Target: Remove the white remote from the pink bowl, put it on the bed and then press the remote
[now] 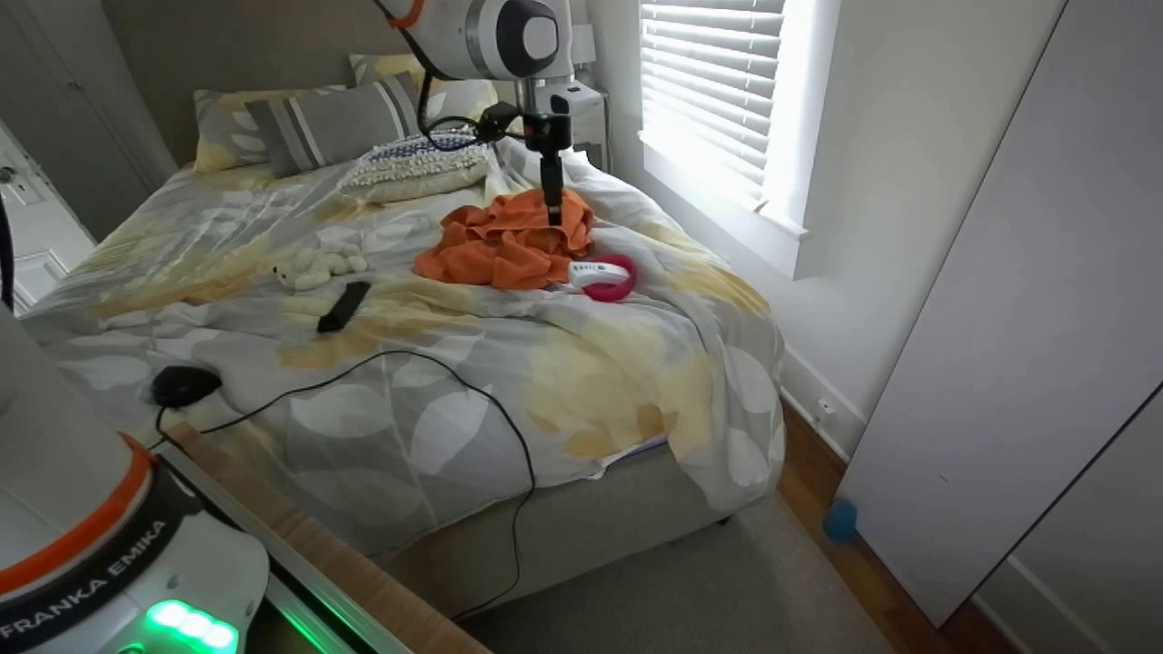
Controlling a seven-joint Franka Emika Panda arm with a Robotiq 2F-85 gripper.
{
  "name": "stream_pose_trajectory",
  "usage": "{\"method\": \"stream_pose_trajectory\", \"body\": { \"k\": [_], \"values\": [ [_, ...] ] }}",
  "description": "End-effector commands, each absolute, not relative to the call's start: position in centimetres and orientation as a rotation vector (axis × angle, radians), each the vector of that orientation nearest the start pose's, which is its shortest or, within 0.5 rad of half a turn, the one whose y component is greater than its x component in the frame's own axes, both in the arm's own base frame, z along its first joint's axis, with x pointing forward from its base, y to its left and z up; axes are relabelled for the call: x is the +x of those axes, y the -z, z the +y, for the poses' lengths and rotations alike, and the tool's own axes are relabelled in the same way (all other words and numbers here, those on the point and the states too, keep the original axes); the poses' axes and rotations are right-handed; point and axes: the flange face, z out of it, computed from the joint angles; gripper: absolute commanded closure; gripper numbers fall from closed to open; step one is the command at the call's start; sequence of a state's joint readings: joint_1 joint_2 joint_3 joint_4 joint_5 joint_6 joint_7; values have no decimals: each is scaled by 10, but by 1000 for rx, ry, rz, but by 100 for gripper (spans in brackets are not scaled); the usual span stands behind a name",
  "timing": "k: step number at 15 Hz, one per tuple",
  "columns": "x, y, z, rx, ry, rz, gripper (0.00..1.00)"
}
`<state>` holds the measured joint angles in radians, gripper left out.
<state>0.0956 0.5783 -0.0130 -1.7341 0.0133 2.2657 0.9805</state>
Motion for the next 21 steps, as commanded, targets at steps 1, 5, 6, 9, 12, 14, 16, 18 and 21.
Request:
{"method": "stream_pose_trajectory", "body": {
  "k": [1,5,6,9,12,14,16,18,21],
  "values": [
    [662,-245,55,-2844,-65,1382,0],
    [663,-246,55,-2846,-67,1381,0],
    [665,-245,53,-2832,-57,1403,0],
    [680,-228,59,-2785,-93,1449,0],
    [696,-207,62,-2790,-86,1460,0],
    [706,-190,59,-2798,-62,1475,0],
    [714,-174,58,-2819,-48,1451,0],
    [721,-159,58,-2837,-50,1441,0],
    [730,-140,56,-2837,-49,1438,0]
  ]
}}
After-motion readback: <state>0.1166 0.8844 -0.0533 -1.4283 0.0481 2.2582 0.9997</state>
